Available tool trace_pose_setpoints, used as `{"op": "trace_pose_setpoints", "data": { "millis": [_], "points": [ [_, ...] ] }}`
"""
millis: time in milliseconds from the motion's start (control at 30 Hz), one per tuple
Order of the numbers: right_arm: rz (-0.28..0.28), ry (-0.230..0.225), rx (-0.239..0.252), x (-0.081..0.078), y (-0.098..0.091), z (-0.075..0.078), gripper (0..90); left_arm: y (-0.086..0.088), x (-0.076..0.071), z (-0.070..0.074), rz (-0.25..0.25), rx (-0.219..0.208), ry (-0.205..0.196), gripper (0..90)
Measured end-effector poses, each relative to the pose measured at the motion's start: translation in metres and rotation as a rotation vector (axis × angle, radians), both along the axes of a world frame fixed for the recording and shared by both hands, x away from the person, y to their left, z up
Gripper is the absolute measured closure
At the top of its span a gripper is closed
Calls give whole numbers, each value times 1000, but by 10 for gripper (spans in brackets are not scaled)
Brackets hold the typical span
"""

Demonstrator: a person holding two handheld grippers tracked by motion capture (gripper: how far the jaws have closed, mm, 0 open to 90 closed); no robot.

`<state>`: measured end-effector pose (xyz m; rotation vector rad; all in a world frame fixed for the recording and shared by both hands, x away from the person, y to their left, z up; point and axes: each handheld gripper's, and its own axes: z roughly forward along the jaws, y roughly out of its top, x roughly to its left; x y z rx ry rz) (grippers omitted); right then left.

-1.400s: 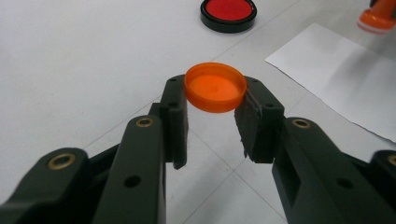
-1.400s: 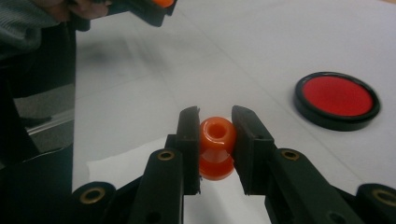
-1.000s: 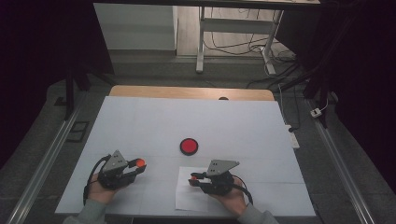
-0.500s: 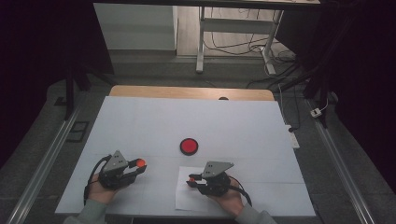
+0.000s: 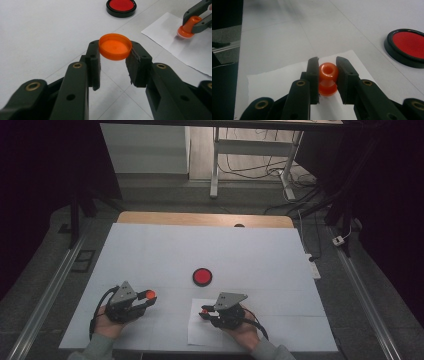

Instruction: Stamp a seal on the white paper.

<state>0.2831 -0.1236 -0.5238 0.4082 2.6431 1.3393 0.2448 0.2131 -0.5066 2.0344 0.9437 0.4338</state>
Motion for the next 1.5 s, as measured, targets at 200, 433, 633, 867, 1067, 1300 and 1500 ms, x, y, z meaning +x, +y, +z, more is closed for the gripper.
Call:
{"op": "trace_pose_setpoints", "data": {
  "millis": [200, 433, 633, 867, 1067, 1300, 1500],
  "points": [
    [1, -1, -4, 0, 1, 0, 723, 0, 0, 0, -1, 1, 0, 651],
    [2, -2, -27, 2, 3, -3, 723, 0, 0, 0, -1, 1, 0, 651],
    [5, 4, -41, 2, 3, -6, 724, 0, 0, 0, 0, 1, 0, 651],
    [-1, 0, -48, 2, 4, -6, 726, -1, 0, 0, -2, 2, 1, 651],
    [-8, -6, -47, 0, 4, -7, 728, -1, 0, 0, 1, -1, 2, 651],
    [-25, 4, -57, -1, 5, -7, 729, 0, -1, 1, 6, -5, 0, 651],
    [-23, 0, -51, -1, 4, -8, 730, 0, -1, 1, 5, -5, 0, 651]
  ]
}}
